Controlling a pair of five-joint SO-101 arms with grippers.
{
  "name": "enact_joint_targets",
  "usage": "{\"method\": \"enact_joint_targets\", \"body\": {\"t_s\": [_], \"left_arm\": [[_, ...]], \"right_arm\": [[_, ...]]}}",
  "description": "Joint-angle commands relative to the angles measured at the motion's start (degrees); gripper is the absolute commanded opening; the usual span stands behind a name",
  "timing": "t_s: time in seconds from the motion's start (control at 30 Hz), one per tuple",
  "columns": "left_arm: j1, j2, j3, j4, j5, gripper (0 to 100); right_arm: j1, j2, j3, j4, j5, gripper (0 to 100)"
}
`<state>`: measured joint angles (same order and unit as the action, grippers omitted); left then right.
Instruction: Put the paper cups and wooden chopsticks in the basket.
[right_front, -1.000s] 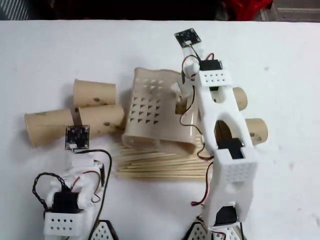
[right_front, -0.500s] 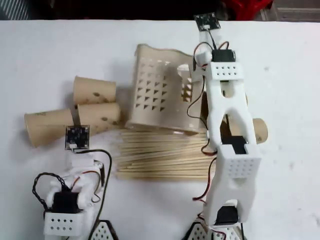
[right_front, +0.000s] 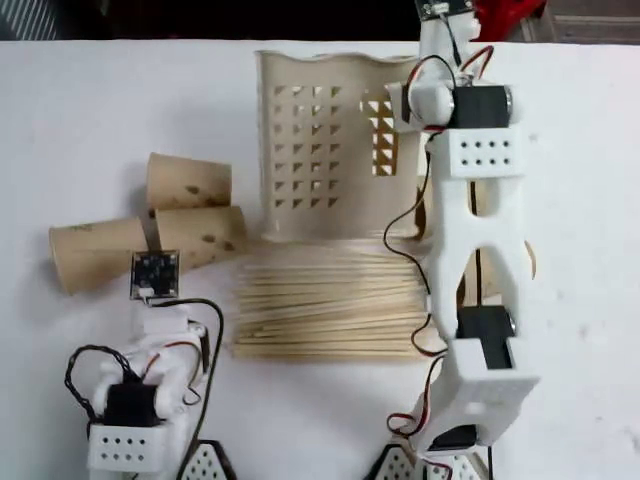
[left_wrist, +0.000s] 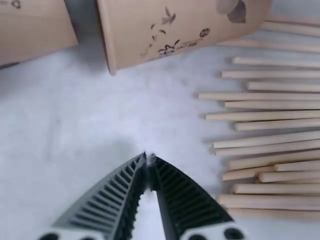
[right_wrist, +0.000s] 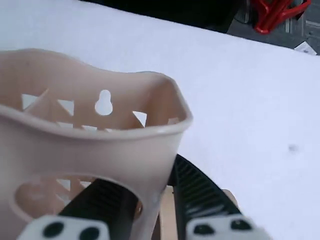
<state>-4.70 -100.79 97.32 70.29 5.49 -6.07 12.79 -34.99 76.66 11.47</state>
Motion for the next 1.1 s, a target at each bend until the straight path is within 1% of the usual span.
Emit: {"method": "enact_joint_targets", "body": {"t_s": [0.0,0.3,0.37,0.47,0.5,0.53,0.57,0.6,0.7,0.73,0.77,0.87,0.93,1.0,1.07], "left_arm": [[-0.4,-0.6,-0.1,0.4,0.4,3],[0.0,-0.6,-0.2,-0.1,0.2,3],[2.0,-0.6,-0.2,-0.8,0.2,3],[8.2,-0.6,-0.2,1.0,-0.2,3],[9.5,-0.7,-0.4,1.5,-1.9,3],[9.7,-0.7,-1.1,1.4,-5.6,3],[9.2,-0.7,-2.0,1.3,-11.3,3],[8.0,-0.7,-3.3,0.6,-18.5,3],[1.5,-0.7,-8.6,-1.8,-43.1,3],[0.0,-0.7,-10.7,-2.2,-47.3,3],[-1.2,-0.7,-13.5,-3.0,-47.4,3],[-5.3,-0.1,-23.3,-4.5,-43.6,3],[-7.3,0.3,-30.1,-4.0,-43.9,3],[-8.1,3.6,-36.2,-4.0,-43.8,3],[-8.4,10.9,-43.2,-4.0,-43.4,4]], "right_arm": [[-0.7,-7.2,-4.2,0.8,-0.7,1.6],[-1.0,-12.8,-4.0,2.4,-0.7,1.6],[-1.1,-13.5,-4.1,2.3,-0.7,1.6],[-1.4,-15.1,-4.3,2.2,-1.5,1.6],[-1.4,-15.7,-4.3,2.1,-2.4,1.6],[-1.4,-16.2,-4.3,2.1,-2.8,1.6],[-1.4,-16.6,-4.3,2.1,-2.9,1.6],[-1.2,-16.8,-4.3,2.1,-3.0,1.6],[-1.0,-17.5,-4.3,2.1,-2.9,1.6],[-1.1,-17.5,-4.3,2.1,-2.9,1.6],[-1.2,-17.5,-4.3,2.1,-3.0,1.6],[-1.2,-17.0,-4.0,2.1,-3.0,1.6],[-1.2,-16.9,-3.9,2.1,-3.1,1.6],[-1.1,-16.9,-3.9,1.6,-3.1,1.6],[-1.2,-16.9,-3.9,1.2,-3.1,1.6]]}}
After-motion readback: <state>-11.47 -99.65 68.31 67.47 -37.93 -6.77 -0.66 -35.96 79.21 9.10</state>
